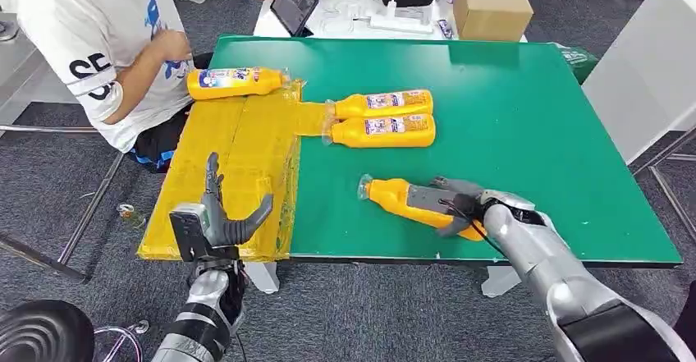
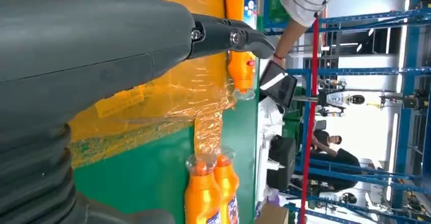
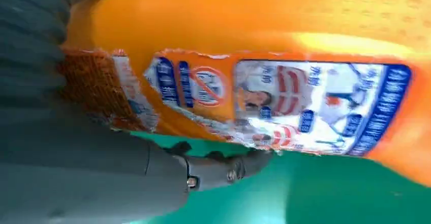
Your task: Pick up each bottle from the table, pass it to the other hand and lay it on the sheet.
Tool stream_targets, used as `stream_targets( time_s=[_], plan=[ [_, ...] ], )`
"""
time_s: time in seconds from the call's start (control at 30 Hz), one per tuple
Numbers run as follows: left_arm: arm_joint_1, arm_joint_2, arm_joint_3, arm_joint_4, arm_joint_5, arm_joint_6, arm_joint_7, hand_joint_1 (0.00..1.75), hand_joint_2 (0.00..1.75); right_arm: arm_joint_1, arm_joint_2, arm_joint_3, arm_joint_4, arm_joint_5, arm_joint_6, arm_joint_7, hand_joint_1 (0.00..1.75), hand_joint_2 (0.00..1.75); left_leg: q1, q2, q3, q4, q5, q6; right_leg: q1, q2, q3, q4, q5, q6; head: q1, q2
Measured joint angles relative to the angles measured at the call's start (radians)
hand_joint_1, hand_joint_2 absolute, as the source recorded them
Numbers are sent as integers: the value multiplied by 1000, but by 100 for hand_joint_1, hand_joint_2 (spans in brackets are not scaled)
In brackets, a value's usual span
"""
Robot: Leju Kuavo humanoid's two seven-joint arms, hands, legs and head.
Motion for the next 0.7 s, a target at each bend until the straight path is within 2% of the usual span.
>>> stream_targets(
  time_s=[0.2,0.23,0.27,0.3,0.33,0.4,0.7],
  plan=[
    [3,0,0,0,0,-3,-1,0,175,1,-49,68,-73,-23,10,24,2,175,0,0,-3,0,0,0,0,0,-3,0,0,0,0,0],
    [3,0,0,0,0,-3,-1,0,175,1,-55,79,-81,-28,10,28,26,175,0,0,-3,0,0,0,0,0,-4,0,0,0,0,0],
    [3,0,0,0,0,-5,-1,0,175,1,-57,88,-87,-31,10,30,138,175,0,1,-3,0,0,0,0,0,-4,0,0,0,0,0],
    [3,0,0,0,0,-7,-1,0,175,2,-62,97,-92,-31,10,32,162,175,0,0,-4,0,0,0,0,0,-5,0,0,0,0,0],
    [3,0,0,0,0,-9,-1,0,175,2,-66,104,-96,-32,9,34,162,175,0,0,-4,0,0,0,0,0,-5,0,0,0,0,0],
    [3,0,0,1,0,-9,-1,0,175,5,-68,115,-99,-33,4,37,175,175,0,0,-5,0,0,0,0,0,-5,0,0,0,1,0],
    [3,-3,1,12,-2,-12,-2,0,175,9,-73,159,-100,-56,-16,41,175,175,0,0,-5,0,0,0,0,0,-6,0,0,0,0,0]
  ],
)
